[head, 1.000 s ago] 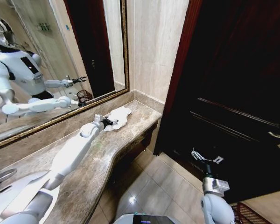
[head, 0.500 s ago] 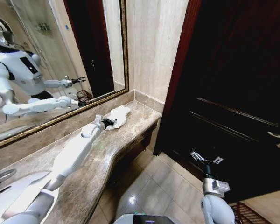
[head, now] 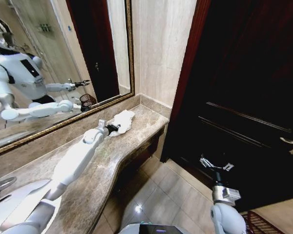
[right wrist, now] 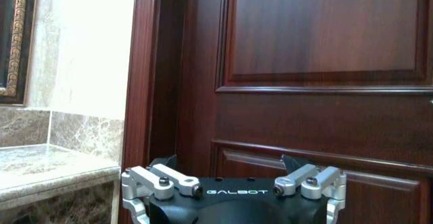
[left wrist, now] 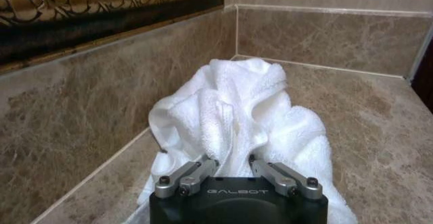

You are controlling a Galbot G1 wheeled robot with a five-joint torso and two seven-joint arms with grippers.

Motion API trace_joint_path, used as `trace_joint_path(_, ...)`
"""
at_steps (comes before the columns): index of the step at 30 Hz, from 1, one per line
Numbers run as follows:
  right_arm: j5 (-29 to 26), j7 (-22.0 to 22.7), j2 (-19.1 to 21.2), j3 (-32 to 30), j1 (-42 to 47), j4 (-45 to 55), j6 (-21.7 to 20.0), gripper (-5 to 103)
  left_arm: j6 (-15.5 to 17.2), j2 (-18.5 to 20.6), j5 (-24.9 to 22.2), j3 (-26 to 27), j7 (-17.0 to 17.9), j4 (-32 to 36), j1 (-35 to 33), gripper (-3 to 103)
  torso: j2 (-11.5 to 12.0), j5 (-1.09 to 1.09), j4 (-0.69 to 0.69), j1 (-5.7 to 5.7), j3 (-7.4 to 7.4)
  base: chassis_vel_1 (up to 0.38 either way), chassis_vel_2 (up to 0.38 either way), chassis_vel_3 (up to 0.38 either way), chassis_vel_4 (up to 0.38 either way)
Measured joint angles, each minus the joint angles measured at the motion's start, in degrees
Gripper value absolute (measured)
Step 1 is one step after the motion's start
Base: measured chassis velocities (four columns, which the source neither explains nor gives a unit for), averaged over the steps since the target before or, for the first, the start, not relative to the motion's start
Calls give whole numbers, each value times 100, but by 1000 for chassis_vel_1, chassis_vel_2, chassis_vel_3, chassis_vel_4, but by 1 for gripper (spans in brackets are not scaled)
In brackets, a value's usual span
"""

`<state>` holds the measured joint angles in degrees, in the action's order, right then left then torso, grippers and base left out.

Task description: Discard the used towel into the hamper.

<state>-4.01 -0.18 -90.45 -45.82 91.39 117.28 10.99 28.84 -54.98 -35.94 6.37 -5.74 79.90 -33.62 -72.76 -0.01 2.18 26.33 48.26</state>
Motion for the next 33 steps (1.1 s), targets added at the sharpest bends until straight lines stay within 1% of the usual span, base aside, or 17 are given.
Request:
trace_joint_path(5,-22,0,14,-10,0,-6,-1,100,-289,28,-32,73,286,269,-115,12,1,-2,0,1,1,0,0,0,0)
trace_joint_path(8,-36,0,26,1,-19,-5,-22,100,-485,130,-59,329,440,738,-299,12,1,-1,0,1,1,0,0,0,0)
trace_joint_path(9,-36,0,26,1,-19,-5,-22,100,-485,130,-59,329,440,738,-299,12,1,-1,0,1,1,0,0,0,0)
trace_joint_path(12,-52,1,39,19,-50,23,-76,100,-516,209,-131,624,598,1222,-531,12,1,-1,0,1,0,0,0,0,0)
trace_joint_path(15,-97,2,64,34,-106,85,-139,100,-517,282,-246,1226,768,2124,-1092,12,1,1,1,1,-1,0,0,0,0)
trace_joint_path(16,-97,2,64,34,-106,85,-139,100,-517,282,-246,1226,768,2124,-1092,12,1,1,1,1,-1,0,0,0,0)
trace_joint_path(19,-148,2,91,40,-110,141,-161,100,-554,297,-258,1936,826,3051,-1849,12,0,3,1,0,-1,0,0,0,0)
trace_joint_path(20,-148,2,91,40,-110,141,-161,100,-554,297,-258,1936,826,3051,-1849,12,0,3,1,0,-1,0,0,0,0)
trace_joint_path(23,-210,-2,108,39,-69,231,-181,100,-581,250,-243,2549,978,3897,-2687,12,0,1,0,-1,-2,0,0,0,0)
trace_joint_path(24,-210,-2,108,39,-69,231,-181,100,-581,250,-243,2549,978,3897,-2687,12,0,1,0,-1,-2,0,0,0,0)
trace_joint_path(25,-221,-9,116,34,-47,278,-220,100,-520,230,-223,2723,1049,4118,-2935,12,0,2,0,-1,-2,0,0,0,0)
trace_joint_path(26,-255,-37,132,22,6,355,-314,100,-476,201,-104,2900,1083,4326,-3186,12,0,0,1,-1,-2,0,0,0,0)
trace_joint_path(27,-255,-37,132,22,6,355,-314,100,-476,201,-104,2900,1083,4326,-3186,12,0,0,1,-1,-2,0,0,0,0)
trace_joint_path(29,-412,-157,167,-20,123,535,-501,100,-664,104,260,3125,1038,4488,-3577,12,0,4,-1,-1,-2,0,0,0,0)
trace_joint_path(30,-412,-157,167,-20,123,535,-501,100,-664,104,260,3125,1038,4488,-3577,12,0,4,-1,-1,-2,0,0,0,0)
trace_joint_path(31,-546,-242,189,-39,197,634,-573,100,-840,9,445,3207,981,4522,-3765,12,0,2,0,-1,-2,0,0,0,0)
trace_joint_path(33,-812,-404,241,-94,423,894,-792,100,-1315,-404,907,3526,859,4643,-4316,12,0,0,0,-1,-2,0,0,0,0)
